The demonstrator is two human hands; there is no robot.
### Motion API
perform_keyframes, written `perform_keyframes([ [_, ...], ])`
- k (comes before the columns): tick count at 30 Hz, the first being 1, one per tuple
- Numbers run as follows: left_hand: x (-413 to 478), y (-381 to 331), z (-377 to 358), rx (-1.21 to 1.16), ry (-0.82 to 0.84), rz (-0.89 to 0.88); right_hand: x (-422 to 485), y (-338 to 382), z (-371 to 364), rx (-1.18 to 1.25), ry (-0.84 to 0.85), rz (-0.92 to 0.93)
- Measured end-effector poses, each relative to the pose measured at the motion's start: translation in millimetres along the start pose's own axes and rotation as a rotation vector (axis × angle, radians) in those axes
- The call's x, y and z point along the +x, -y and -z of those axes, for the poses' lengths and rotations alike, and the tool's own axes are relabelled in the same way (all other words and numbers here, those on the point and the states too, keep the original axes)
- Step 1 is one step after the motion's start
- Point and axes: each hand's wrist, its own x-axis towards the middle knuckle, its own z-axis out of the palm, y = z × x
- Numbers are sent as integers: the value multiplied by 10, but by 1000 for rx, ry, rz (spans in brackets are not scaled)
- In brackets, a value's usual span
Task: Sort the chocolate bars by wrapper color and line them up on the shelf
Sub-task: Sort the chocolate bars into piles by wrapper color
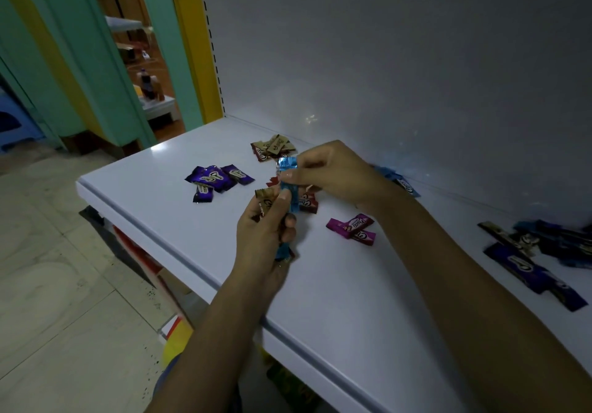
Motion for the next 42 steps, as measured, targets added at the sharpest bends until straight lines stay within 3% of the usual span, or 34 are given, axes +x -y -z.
perform_keyframes([
  [3, 34, -4, 0, -41, -24, 40, 49, -85, 105, 114, -244, -59],
  [4, 44, -12, -3, -68, -27, 54, 67, -163, 173, 30, -378, -50],
  [7, 55, -12, -2, -179, -20, 107, 64, -495, 388, -549, -733, 40],
  [10, 55, -10, -7, -251, 24, 114, 22, -708, 545, -838, -854, 68],
  [12, 53, -17, -15, -265, 35, 98, 31, -807, 574, -896, -819, 86],
  [16, 34, -44, -10, -307, 40, 128, 46, -943, 514, -878, -513, -169],
  [19, 34, -52, -25, -302, 49, 155, 73, -824, 447, -854, -508, -144],
  [22, 51, -52, -16, -310, 39, 154, 74, -493, 235, -541, -428, -29],
  [24, 64, -65, 10, -376, 44, 148, 23, -186, 13, -282, -193, -43],
  [27, 92, -100, 52, -508, 46, 142, -32, 53, -304, -107, 80, -74],
  [33, 127, -229, 138, -531, -16, 133, -14, 2, -635, 24, 35, -73],
  [42, 257, -393, 366, -535, -79, 142, 239, 21, -597, 118, -325, -6],
])
